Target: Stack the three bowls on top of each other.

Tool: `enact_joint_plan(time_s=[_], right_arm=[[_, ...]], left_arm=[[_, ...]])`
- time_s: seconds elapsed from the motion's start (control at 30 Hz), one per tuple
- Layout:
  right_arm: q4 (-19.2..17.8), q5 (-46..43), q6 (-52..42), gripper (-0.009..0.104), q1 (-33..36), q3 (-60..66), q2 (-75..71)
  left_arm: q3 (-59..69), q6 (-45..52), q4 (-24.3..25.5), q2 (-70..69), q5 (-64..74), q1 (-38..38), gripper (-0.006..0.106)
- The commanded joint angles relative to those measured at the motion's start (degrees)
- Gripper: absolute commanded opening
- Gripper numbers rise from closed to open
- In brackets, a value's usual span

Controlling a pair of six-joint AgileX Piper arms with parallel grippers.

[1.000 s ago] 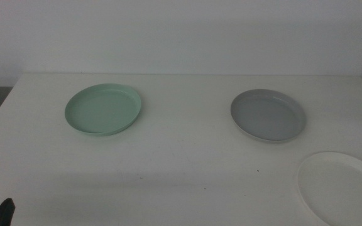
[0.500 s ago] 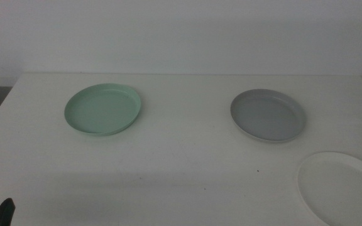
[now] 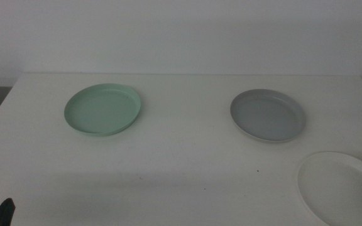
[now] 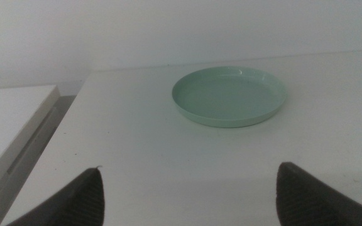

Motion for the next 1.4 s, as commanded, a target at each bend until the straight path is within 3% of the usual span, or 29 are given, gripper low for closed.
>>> enact_joint_plan(time_s=[0.0,0.13,0.2,0.43,0.6,0.67,0.8,0.9,1.1,1.37], right_arm=[[0.30,0.00,-0.52,0.049,-0.50,0.12,1.33],[0.04,0.16,-0.78,0.021,-0.50,0.12,2.38],[-0.72,0.34,-0.78,-0.002,-0.50,0.12,2.38],[-1.90,6.83,-0.88,-0.002,1.34,0.12,-3.39],[-3.37,14.37,0.72,-0.002,9.07,-4.20,-14.51],[-1.16,16.26,1.35,-0.003,12.53,-8.25,-17.20],[9.23,16.82,3.18,-0.003,20.22,-17.12,-15.23],[14.15,15.52,3.85,-0.003,26.63,-22.53,-8.84],[17.16,15.13,3.85,-0.003,35.85,-33.72,7.73],[18.90,15.25,3.85,-0.003,38.32,-43.56,20.75]], left_arm=[[-0.01,-0.15,0.00,-0.21,-0.67,-0.13,0.094],[-0.01,-0.15,0.00,-0.21,-0.67,-0.13,0.094],[-0.01,-0.15,0.00,-0.21,-0.67,-0.13,0.094],[-0.01,-0.15,0.00,-0.21,-0.67,-0.13,0.094],[-0.01,-0.01,0.00,-0.21,-0.67,-0.13,0.094],[-0.01,-0.01,0.00,-0.21,-0.67,-0.13,0.094],[-0.01,-0.24,0.00,-0.21,-0.67,-0.13,0.094],[-0.01,-0.24,0.00,-0.21,-0.67,-0.13,0.094],[-0.01,-0.24,0.00,-0.21,-0.67,-0.13,0.094],[-0.01,-0.24,0.00,-0.21,-0.67,-0.13,0.094]])
